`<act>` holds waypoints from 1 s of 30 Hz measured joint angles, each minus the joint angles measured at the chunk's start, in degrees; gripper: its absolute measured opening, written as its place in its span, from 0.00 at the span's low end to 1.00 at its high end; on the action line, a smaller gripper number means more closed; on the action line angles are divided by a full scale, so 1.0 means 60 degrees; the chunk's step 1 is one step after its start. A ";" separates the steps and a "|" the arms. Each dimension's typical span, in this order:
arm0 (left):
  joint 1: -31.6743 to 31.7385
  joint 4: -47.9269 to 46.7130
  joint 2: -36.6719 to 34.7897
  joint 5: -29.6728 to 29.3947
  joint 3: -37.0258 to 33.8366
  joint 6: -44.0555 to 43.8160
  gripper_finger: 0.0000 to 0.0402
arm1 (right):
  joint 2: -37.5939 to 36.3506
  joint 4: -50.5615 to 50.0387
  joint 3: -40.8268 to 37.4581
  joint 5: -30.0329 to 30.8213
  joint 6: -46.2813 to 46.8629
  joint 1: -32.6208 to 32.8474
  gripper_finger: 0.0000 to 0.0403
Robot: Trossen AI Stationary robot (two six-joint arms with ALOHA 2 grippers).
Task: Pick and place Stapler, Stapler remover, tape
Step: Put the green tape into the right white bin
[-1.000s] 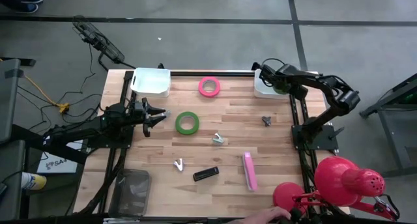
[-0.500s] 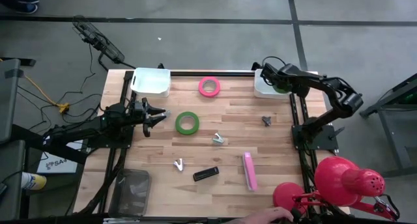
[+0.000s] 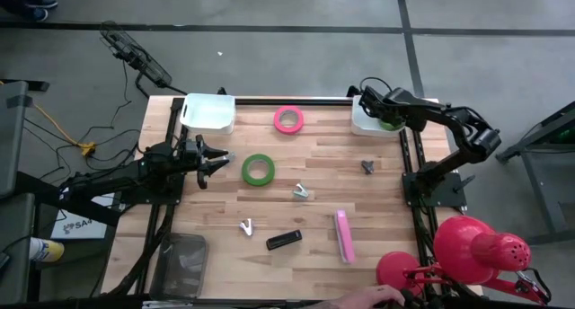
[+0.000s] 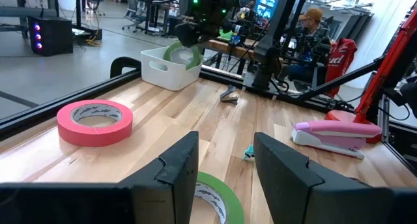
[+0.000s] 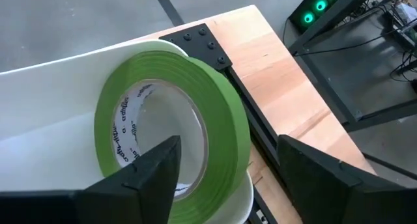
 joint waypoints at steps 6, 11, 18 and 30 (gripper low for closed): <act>0.0000 0.0000 0.0001 0.0000 0.0000 0.0001 0.37 | -0.0377 -0.0013 0.0000 0.0014 -0.0418 0.0000 0.62; -0.0002 0.0000 0.0004 0.0000 0.0000 0.0000 0.37 | -0.0735 0.0029 0.0000 -0.0102 -0.0932 0.0064 0.62; 0.0000 0.0000 0.0004 0.0000 0.0000 0.0000 0.37 | -0.1290 0.0782 0.0000 -0.0547 -0.2403 0.0520 0.62; -0.0004 0.0000 0.0004 0.0000 0.0000 0.0000 0.37 | -0.1520 0.2986 0.0000 -0.1961 -0.6411 0.1170 0.62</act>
